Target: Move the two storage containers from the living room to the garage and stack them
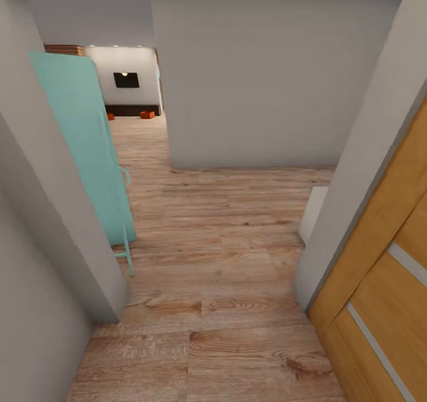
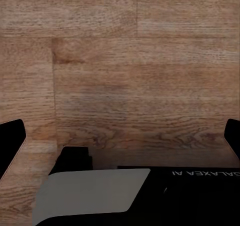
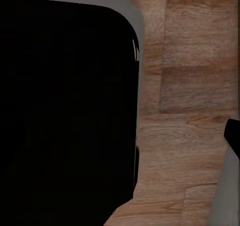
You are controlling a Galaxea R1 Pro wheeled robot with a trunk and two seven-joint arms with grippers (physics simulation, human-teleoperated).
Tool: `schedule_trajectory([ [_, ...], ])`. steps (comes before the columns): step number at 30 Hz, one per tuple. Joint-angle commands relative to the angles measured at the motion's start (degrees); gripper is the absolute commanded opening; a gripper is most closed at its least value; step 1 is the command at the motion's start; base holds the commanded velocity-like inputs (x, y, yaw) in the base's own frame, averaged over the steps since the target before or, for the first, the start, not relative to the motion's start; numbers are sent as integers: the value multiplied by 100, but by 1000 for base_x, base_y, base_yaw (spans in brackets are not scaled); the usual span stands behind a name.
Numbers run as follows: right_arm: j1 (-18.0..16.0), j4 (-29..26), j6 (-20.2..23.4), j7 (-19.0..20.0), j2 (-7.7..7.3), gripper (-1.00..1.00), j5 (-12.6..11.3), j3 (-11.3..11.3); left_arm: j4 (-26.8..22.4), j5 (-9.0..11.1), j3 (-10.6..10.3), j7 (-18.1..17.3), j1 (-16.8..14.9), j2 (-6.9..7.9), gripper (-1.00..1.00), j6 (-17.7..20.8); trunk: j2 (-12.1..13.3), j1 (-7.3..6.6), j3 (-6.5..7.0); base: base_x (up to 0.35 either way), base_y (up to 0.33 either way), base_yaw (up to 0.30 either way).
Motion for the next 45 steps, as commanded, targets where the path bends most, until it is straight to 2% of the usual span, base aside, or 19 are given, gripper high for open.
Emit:
schedule_trajectory([
  [1,-2,-1,-1,3,-1,100,3,6,4,54,-50,28,-4,1,100,-21,-2,3,-5,330,0,0],
  [45,-2,43,0,3,46,100,-36,15,5,45,-57,29,-4,8,100,-57,-2,3,-5,331,0,0],
])
